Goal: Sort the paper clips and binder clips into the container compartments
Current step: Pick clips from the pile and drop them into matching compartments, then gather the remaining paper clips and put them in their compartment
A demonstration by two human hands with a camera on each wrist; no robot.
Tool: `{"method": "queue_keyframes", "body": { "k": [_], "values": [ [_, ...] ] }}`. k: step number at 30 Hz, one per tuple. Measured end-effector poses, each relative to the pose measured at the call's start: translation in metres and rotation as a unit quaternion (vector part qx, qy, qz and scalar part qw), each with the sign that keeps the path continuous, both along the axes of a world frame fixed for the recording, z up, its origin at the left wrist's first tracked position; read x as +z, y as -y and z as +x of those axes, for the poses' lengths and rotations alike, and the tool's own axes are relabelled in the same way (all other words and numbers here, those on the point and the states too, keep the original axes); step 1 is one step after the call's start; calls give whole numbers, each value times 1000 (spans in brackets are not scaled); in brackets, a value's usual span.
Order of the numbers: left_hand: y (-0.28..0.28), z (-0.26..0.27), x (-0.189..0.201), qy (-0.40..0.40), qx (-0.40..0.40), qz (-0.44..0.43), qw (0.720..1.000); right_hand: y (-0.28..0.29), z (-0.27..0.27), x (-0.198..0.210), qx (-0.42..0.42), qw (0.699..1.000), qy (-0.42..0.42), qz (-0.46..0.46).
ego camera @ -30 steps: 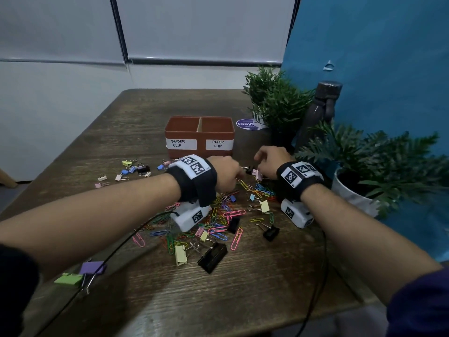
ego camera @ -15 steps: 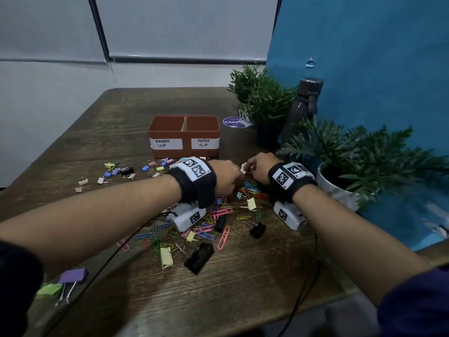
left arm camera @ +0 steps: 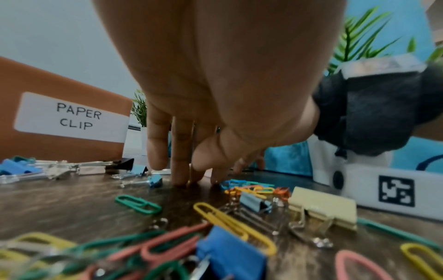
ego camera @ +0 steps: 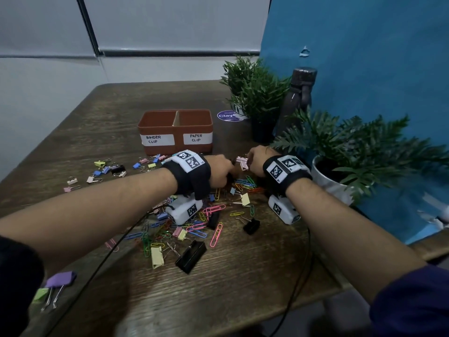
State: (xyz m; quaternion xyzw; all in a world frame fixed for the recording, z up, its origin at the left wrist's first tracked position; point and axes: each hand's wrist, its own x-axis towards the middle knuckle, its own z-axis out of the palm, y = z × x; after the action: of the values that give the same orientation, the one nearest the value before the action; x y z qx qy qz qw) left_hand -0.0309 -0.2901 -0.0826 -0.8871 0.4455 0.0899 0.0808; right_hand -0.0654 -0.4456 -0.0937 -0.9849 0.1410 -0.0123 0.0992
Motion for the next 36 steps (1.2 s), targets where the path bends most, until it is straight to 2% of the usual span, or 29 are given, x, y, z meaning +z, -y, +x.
{"method": "queue_keyframes", "body": {
  "k": [4,7,9,11,17,21,26,31,33,36],
  "values": [
    [-4,-1,8,18,-17,-45,999,1,1,-1,-10,999,21,33],
    [2,-4,9,-25,-58,-66,996,2,-1,1,-29,997,58,52],
    [8,-10,8,-62,-84,-42,994,2,-1,0,-37,996,62,56],
    [11,-13,2,-59,-84,4,995,1,-2,0,-39,996,59,52],
    [-28,-11,-1,-49,-68,37,996,2,-2,0,-37,998,37,40],
    [-60,-12,4,-53,-25,11,998,0,-1,3,-19,1000,-6,9],
    [-27,-37,17,-31,-89,-46,995,-6,-4,6,-10,999,-45,-26],
    [0,-45,3,-13,-126,11,992,-6,-6,9,-9,998,-55,-37],
    [-9,-37,3,-13,-120,9,993,-5,-6,8,-10,998,-49,-31],
    [-43,-23,5,-42,-66,-4,997,-7,-7,8,4,998,-52,-32]
  ]
}}
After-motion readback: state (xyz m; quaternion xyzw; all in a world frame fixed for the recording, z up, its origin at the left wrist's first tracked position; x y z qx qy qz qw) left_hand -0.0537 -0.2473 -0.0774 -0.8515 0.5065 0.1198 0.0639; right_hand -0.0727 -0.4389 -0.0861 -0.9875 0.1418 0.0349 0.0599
